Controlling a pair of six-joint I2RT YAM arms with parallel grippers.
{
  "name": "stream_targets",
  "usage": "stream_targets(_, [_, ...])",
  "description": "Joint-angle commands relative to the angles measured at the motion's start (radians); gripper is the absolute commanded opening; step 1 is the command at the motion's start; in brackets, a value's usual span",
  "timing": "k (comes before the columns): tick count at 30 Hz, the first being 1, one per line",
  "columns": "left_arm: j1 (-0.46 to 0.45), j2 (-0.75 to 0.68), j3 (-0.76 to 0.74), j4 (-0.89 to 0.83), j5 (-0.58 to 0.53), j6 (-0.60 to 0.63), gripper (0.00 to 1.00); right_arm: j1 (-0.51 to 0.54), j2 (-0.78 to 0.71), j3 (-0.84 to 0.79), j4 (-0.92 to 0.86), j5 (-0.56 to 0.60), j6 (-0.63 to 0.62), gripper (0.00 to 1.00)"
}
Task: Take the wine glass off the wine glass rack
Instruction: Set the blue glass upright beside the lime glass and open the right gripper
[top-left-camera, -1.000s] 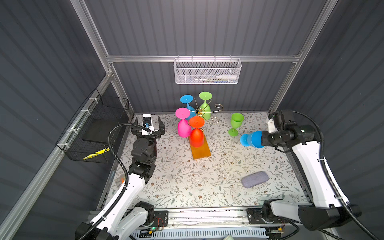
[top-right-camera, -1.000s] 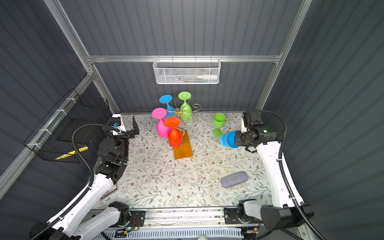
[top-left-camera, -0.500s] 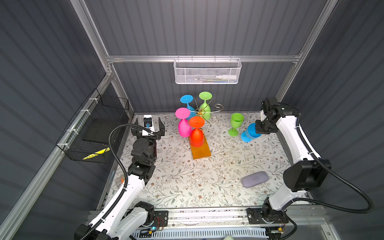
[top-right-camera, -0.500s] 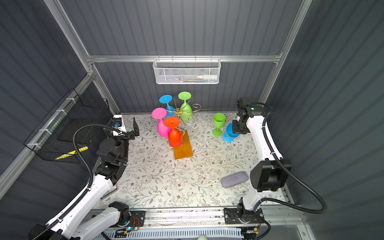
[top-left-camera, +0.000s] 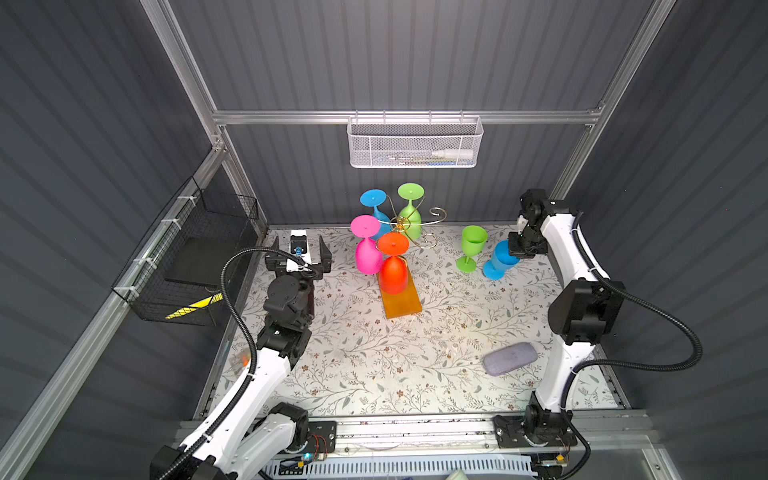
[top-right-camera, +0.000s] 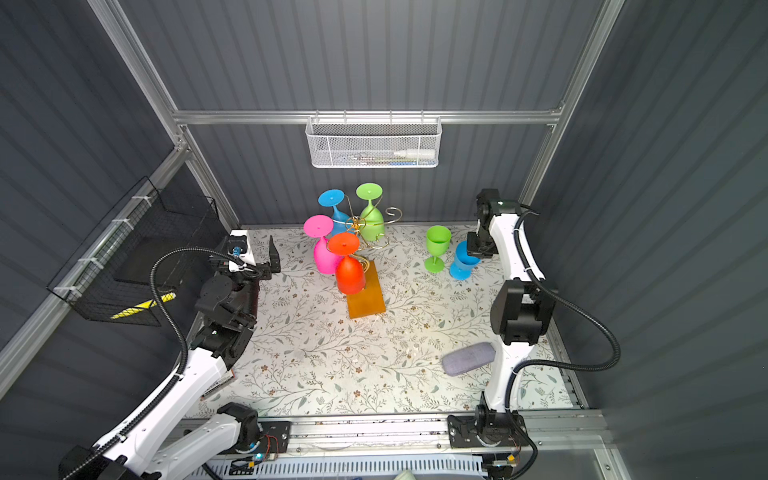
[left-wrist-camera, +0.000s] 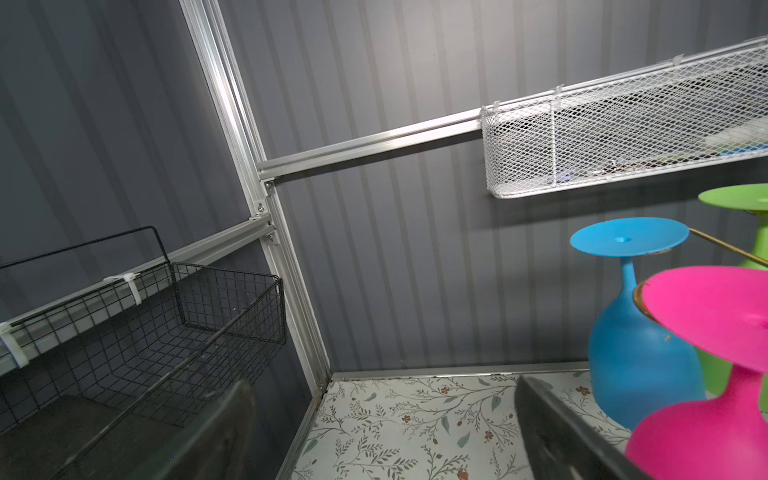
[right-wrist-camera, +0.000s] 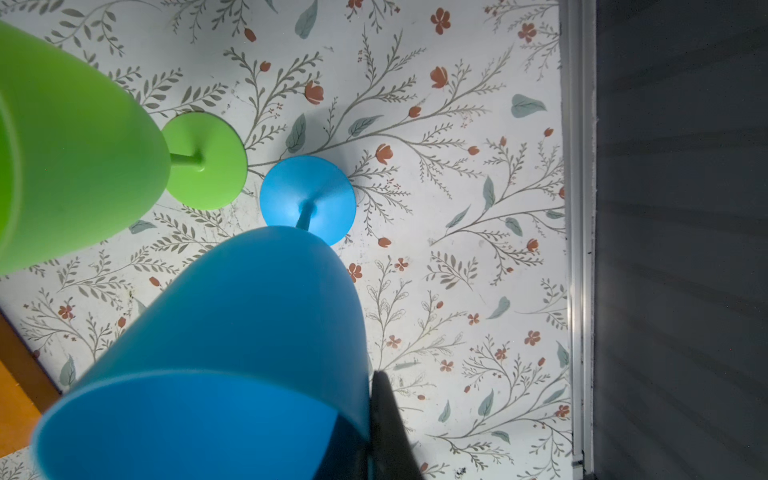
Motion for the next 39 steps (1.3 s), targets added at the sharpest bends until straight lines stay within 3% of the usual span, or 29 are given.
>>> stream_targets(1, [0.004,0.001,-0.011,0.008,0.005,0.019,1.00,-0.005,0.038,0.072,-0.058,0.010,-0.015,0.00])
stream_targets(16, [0.004,0.006,-0.016,0.004,0.017,0.025,0.99,-0.005,0.154,0.209,-0.095,0.014,-0.029,0.03])
stream_targets(33, [0.004,0.013,-0.013,-0.001,0.019,0.027,1.00,-0.010,0.190,0.262,-0.082,-0.025,-0.035,0.18])
stream_targets(39, [0.004,0.012,-0.016,-0.001,0.017,0.030,1.00,-0.024,0.194,0.261,-0.068,-0.050,-0.024,0.18])
